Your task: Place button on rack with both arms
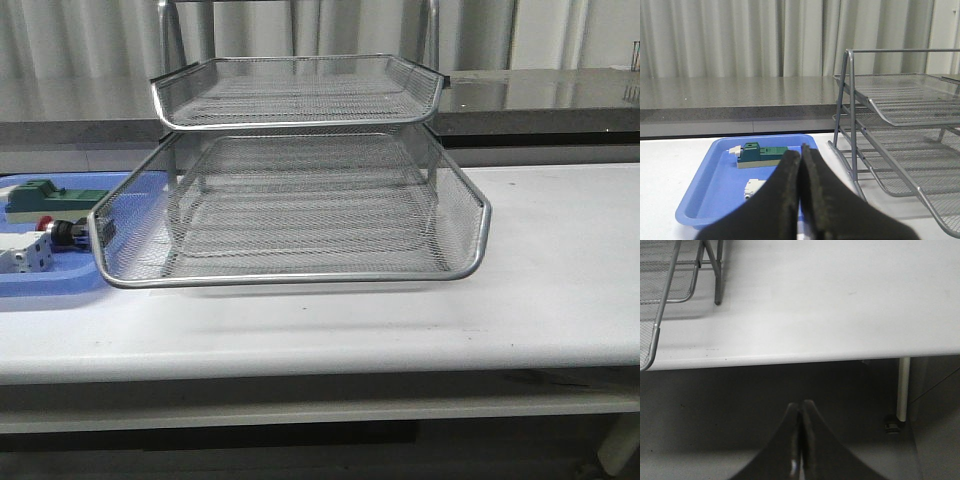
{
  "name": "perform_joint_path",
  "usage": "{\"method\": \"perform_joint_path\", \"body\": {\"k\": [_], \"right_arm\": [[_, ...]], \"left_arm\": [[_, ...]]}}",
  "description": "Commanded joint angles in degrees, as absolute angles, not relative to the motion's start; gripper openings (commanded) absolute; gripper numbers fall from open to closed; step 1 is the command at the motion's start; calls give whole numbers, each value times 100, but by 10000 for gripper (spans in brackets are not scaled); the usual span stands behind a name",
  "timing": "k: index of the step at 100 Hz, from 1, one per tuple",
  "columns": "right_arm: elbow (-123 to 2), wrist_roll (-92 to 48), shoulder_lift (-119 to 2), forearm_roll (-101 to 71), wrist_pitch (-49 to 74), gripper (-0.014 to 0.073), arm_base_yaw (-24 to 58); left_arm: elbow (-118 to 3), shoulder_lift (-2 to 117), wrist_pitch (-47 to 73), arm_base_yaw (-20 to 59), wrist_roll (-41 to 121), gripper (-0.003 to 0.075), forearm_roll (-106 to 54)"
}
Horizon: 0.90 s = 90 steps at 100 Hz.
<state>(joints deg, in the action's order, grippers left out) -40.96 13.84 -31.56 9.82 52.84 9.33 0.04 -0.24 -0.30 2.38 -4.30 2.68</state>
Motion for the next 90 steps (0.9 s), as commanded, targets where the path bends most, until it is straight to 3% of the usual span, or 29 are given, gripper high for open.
{"method": "perform_joint_path", "body": {"k": [1, 69, 90], "right_arm": [[-4296, 1378, -3164, 1111, 4991, -71, 927], [-4296, 1378, -3164, 1111, 4991, -71, 927], [-4296, 1378, -3164, 1111, 4991, -71, 927]], "left_arm": [[273, -223, -494, 226, -489, -20, 264], [165, -223, -905, 226, -489, -20, 264], [-905, 36, 325, 226, -489, -20, 229]]}}
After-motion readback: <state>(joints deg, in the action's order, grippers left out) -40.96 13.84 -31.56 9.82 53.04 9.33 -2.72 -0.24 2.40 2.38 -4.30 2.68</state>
